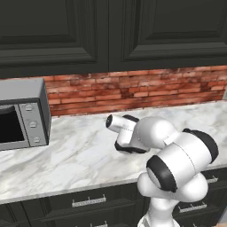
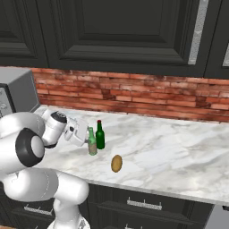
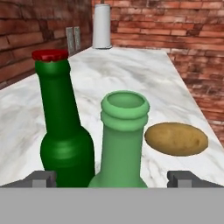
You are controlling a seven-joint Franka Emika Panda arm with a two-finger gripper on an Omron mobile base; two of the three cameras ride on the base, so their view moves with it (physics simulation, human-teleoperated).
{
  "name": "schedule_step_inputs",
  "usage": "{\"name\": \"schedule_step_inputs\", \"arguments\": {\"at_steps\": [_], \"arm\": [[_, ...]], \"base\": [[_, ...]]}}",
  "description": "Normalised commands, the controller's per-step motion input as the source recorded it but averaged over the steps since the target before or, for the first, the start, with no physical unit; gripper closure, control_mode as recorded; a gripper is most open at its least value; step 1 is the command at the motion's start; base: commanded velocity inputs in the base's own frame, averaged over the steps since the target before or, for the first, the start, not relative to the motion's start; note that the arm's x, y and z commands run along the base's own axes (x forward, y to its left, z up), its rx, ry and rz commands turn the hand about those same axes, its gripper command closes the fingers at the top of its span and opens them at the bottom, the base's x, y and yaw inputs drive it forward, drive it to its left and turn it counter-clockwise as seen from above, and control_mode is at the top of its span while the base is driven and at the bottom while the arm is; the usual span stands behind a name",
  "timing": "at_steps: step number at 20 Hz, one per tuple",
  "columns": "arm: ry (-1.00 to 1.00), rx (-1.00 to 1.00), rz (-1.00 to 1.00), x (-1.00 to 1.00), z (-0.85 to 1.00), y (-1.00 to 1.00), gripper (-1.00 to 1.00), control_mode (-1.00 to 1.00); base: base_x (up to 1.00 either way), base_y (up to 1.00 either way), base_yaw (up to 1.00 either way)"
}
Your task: Place the beers on the top shelf of the fridge to keep them out of children's reach, and place the potato on lower shelves for easy access.
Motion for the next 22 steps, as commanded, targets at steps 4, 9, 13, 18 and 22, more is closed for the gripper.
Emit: {"name": "schedule_step_inputs", "arguments": {"at_steps": [4,9,13,18,22], "arm": [[0.00,0.00,0.00,0.00,0.00,-0.20,-1.00,-1.00],[0.00,0.00,0.01,0.00,0.00,-0.11,-1.00,-1.00],[0.00,0.00,0.02,0.00,0.00,-0.02,1.00,-1.00],[0.00,0.00,0.01,0.00,0.00,0.00,1.00,-1.00],[0.00,0.00,0.24,-0.10,0.15,0.16,1.00,-1.00]], "base": [[0.00,0.00,0.00],[0.00,0.00,0.00],[0.00,0.00,0.00],[0.00,0.00,0.00],[0.00,0.00,0.00]]}}
